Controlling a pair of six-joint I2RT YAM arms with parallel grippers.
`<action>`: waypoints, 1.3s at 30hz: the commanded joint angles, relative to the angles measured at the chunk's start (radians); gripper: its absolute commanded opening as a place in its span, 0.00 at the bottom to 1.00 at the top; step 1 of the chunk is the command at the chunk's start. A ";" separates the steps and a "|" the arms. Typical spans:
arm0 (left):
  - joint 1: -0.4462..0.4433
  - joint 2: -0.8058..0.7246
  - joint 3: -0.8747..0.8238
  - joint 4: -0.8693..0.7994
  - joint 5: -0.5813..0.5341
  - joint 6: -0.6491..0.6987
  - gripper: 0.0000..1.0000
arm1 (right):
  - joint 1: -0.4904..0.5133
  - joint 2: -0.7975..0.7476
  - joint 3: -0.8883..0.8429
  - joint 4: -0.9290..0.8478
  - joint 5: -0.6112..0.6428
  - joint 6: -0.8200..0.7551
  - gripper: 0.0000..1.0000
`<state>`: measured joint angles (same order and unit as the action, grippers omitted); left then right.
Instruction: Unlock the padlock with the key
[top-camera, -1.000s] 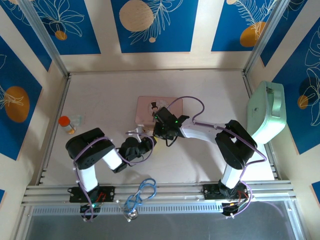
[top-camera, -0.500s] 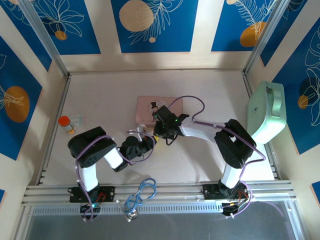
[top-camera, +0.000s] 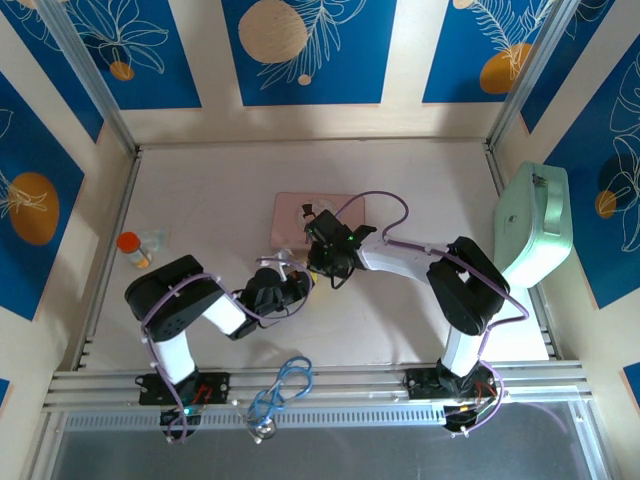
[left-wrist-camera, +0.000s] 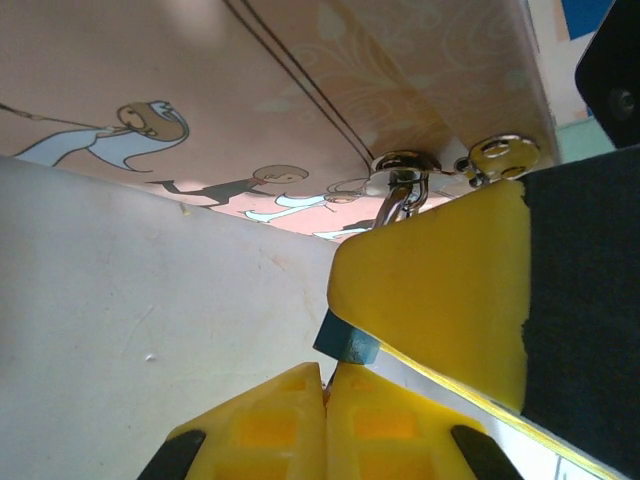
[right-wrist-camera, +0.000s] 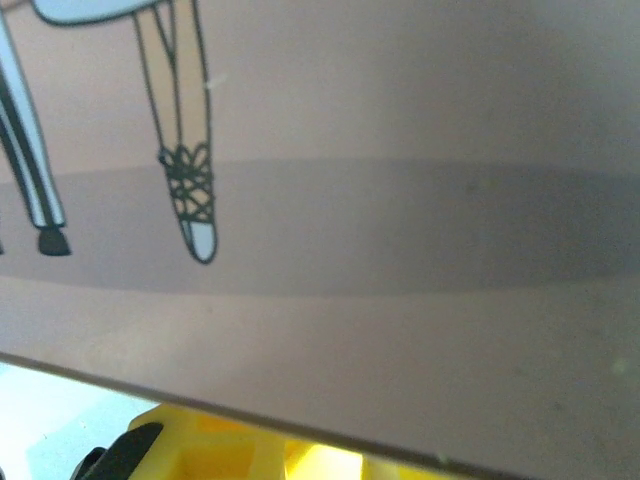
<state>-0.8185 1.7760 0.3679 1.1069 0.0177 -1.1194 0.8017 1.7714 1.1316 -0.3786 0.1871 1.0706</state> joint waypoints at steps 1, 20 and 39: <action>-0.001 -0.028 0.071 -0.071 -0.010 0.055 0.01 | 0.025 0.053 -0.001 -0.056 -0.155 0.049 0.02; -0.329 -0.213 0.370 -0.810 -0.675 0.555 0.00 | 0.021 0.134 -0.018 -0.088 -0.313 0.197 0.00; -0.368 -0.396 0.380 -1.098 -0.714 0.372 0.66 | -0.017 0.077 -0.112 -0.016 -0.232 0.109 0.00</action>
<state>-1.1839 1.4628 0.7303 0.0368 -0.7162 -0.7250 0.7647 1.7695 1.0794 -0.2359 0.0460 1.1378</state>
